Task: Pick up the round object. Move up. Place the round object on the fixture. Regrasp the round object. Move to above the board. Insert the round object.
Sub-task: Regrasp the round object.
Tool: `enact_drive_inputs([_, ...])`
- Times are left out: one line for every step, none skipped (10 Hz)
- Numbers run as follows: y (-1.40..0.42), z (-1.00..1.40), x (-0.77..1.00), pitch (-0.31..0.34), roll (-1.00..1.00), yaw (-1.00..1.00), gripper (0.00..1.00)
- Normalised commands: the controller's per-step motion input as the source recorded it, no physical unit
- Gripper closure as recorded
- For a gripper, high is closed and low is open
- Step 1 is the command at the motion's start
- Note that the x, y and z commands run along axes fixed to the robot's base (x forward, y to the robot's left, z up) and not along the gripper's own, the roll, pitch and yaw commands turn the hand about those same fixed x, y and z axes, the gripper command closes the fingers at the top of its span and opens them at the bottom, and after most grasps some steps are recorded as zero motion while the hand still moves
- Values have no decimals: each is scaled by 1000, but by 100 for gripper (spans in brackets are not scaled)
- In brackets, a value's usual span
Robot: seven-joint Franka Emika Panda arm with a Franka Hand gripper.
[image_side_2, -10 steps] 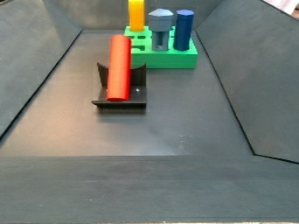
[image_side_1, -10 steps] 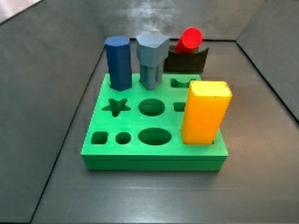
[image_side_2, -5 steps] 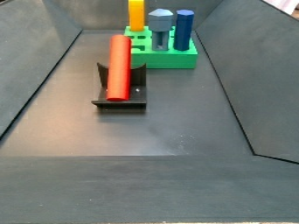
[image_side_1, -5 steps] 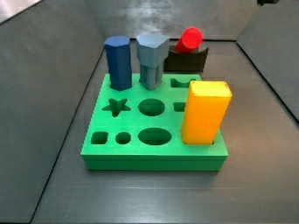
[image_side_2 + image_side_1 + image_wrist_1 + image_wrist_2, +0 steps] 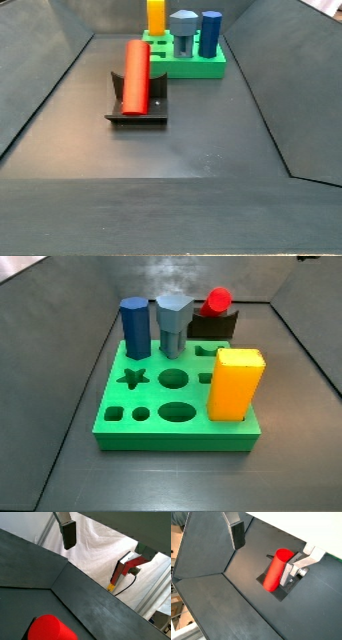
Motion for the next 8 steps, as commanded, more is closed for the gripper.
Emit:
enact_drive_inputs([-55,-22,212,23,175,116,0])
enact_drive_inputs([-52,-27,207,31,168,104,0])
enact_drive_inputs([-53,-29,204,34,165,101,0])
enact_drive_inputs([-53,-31,199,41,158,98,0])
enact_drive_inputs([-51,-31,197,44,155,98,0])
enact_drive_inputs([-51,-32,194,48,152,98,0])
enact_drive_inputs([-51,-32,193,49,151,99,0])
enact_drive_inputs([-50,-33,191,52,148,100,0])
